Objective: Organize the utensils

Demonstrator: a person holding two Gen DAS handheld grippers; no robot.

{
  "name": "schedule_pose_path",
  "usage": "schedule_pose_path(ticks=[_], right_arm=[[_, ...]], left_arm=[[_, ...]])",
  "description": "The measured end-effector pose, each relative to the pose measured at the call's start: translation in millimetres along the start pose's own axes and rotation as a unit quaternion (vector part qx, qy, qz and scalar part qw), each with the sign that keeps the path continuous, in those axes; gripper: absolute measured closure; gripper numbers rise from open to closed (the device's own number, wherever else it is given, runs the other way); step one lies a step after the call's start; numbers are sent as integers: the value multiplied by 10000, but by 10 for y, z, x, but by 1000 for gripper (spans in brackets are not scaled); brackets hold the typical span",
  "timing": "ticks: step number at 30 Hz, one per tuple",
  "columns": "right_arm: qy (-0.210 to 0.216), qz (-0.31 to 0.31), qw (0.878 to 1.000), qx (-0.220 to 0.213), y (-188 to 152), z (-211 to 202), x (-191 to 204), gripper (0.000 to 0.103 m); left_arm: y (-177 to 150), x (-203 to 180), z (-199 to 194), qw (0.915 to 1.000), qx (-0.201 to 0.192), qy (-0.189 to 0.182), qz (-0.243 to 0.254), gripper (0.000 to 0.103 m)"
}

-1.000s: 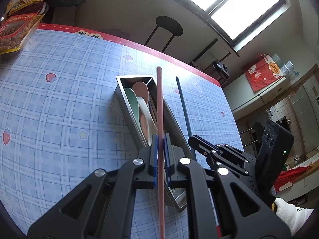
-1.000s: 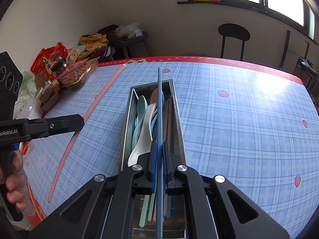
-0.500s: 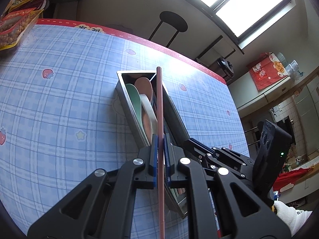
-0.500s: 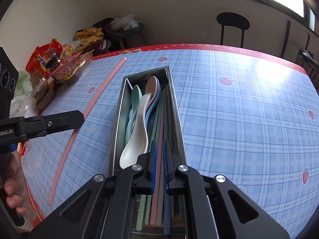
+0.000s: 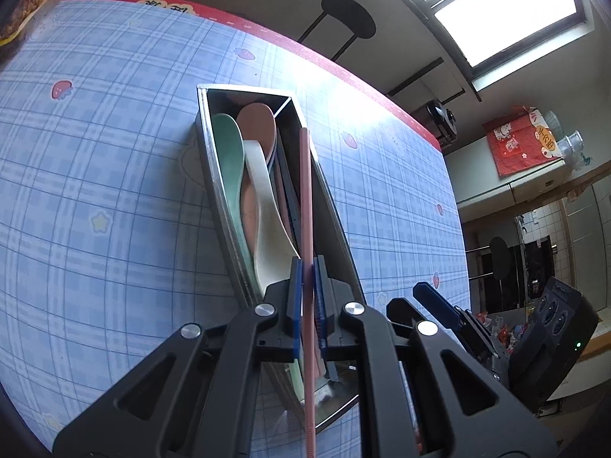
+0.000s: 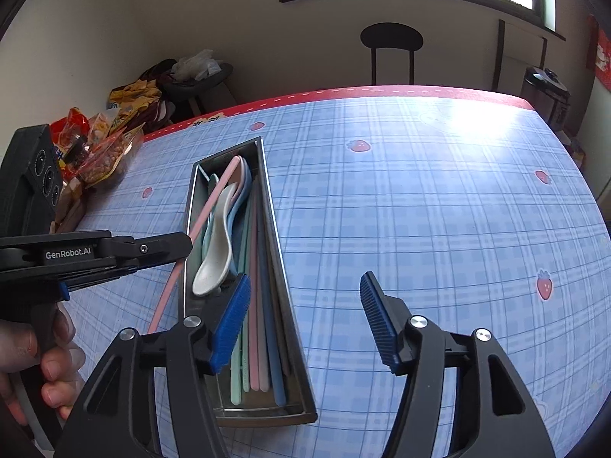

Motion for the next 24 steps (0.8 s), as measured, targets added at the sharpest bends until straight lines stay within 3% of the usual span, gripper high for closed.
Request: schedule_pose_path(ticks=[12,19,24], right_arm=[[-97,323,9994,-100,16,-80,-252,39],[-137,443,9989,-96,-2,-131,-347,39],[-164,497,9985,-150,-14,-220,-393,39]], left_arm=[[58,-35,330,9990,165,282,-301,92],[58,-128,481,9992,286,258,-83,92],[170,-291,398,9982,115,357,460,93]])
Point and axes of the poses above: each gripper's, at about its wrist camera, not at the fingertips, and z roughly the way its jaws point, x to its left, y to its top, the point moved 6 cm from there along z, roughly the way its jaws point, and after that the axes turned 9 degrees about -y, right-handed, at the moved point
